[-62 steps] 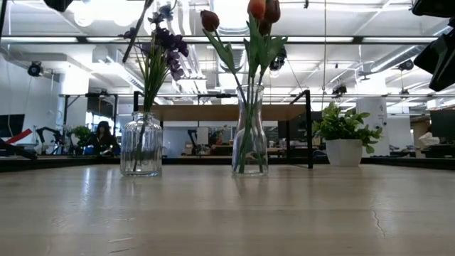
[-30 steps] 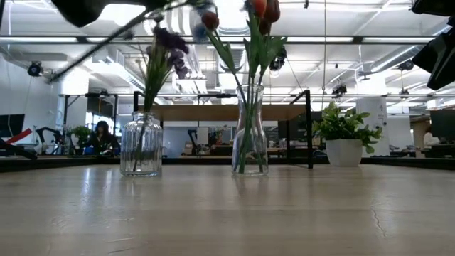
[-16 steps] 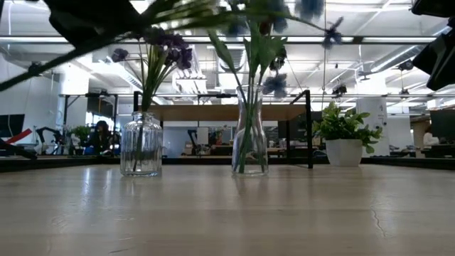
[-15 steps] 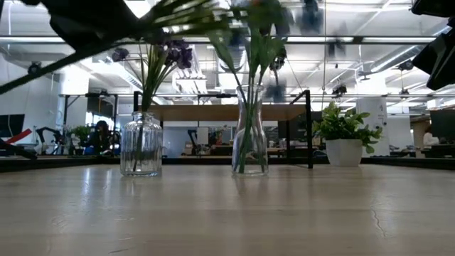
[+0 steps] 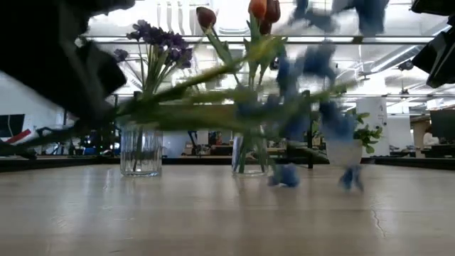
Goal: Pick and place flowers into a vace then onto a shelf
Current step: Put the blue orchid into the left transparent vase
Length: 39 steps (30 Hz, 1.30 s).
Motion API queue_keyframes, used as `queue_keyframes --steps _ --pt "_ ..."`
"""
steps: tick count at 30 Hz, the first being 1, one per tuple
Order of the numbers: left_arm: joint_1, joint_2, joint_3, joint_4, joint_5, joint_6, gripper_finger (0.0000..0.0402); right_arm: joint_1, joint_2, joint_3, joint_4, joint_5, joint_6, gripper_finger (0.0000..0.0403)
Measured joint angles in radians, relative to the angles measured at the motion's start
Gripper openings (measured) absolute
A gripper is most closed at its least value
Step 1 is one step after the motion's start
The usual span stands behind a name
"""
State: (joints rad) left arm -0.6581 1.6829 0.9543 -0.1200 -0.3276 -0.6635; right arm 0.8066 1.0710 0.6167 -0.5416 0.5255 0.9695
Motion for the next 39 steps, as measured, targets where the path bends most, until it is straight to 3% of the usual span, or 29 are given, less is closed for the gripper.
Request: queue_keyframes --steps 10,21,26,33,39 --pt "0.024 0.074 0.009 -0.054 0.189 -0.117 0.0002 0.000 0.000 -0.005 0.000 0.000 0.011 0.0056" --pt "0.049 0.065 0.015 -0.082 0.206 -0.249 0.0091 -0.002 0.000 -0.040 0.010 0.000 0.056 0.0056" --pt "0.054 0.064 0.029 -0.121 0.283 -0.260 0.0126 -0.002 0.000 -0.072 0.068 -0.001 0.069 0.0056" --pt "0.055 0.064 0.031 -0.153 0.301 -0.375 0.0132 -0.002 0.000 -0.101 0.112 -0.002 0.068 0.0056" --pt "0.055 0.070 0.031 -0.169 0.328 -0.379 0.0132 -0.002 0.000 -0.108 0.113 -0.002 0.068 0.0056"
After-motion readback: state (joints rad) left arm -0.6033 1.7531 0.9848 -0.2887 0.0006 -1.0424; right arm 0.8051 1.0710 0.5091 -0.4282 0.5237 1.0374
